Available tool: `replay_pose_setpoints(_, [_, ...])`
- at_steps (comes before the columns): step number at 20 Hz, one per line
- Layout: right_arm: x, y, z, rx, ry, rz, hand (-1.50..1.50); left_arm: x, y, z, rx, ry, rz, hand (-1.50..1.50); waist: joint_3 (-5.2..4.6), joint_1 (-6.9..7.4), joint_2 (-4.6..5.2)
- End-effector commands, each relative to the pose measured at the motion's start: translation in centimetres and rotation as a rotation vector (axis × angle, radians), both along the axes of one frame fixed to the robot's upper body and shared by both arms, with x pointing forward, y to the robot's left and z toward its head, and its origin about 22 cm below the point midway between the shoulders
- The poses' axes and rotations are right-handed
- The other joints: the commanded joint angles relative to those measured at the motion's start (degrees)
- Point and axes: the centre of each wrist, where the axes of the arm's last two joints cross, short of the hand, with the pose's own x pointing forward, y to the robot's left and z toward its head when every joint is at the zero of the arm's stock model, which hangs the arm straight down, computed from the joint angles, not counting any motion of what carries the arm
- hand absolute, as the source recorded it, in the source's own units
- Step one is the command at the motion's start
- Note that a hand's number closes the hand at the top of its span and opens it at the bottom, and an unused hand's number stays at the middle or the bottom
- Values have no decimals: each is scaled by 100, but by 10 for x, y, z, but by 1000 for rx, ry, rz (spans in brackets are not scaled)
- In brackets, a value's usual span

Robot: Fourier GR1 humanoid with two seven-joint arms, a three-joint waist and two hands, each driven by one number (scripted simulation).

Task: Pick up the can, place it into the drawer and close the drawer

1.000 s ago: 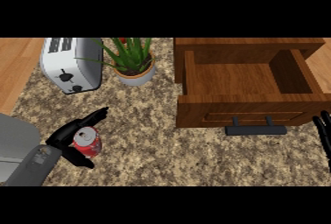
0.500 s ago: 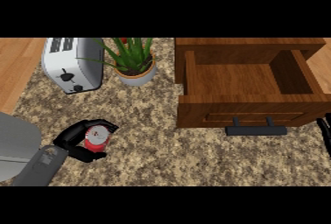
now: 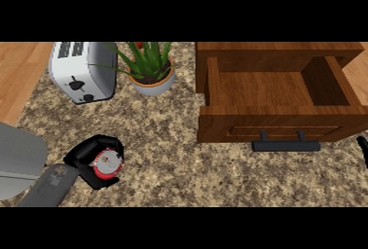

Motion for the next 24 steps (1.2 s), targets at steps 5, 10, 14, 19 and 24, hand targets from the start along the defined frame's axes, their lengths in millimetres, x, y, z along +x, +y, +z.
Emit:
replay_pose_setpoints(5, [-5,-4,0,1,-1,-45,-150,-6,15,-11,-176,-31,797,150,9,224,-22])
replay_pose_setpoints(10, [-13,-1,-3,7,-1,10,-150,26,-37,19,-213,-114,884,150,13,60,-41])
replay_pose_setpoints(14, [-1,0,6,-3,16,-26,-150,18,-60,57,-223,-105,834,150,9,114,-35])
replay_pose_setpoints(19, [-20,-11,14,-4,-1,-28,-150,22,-84,110,-205,-201,781,150,5,41,-26])
replay_pose_setpoints(24, [-5,-5,15,-1,-25,-29,-150,32,-141,157,-186,-228,750,150,2,26,-4])
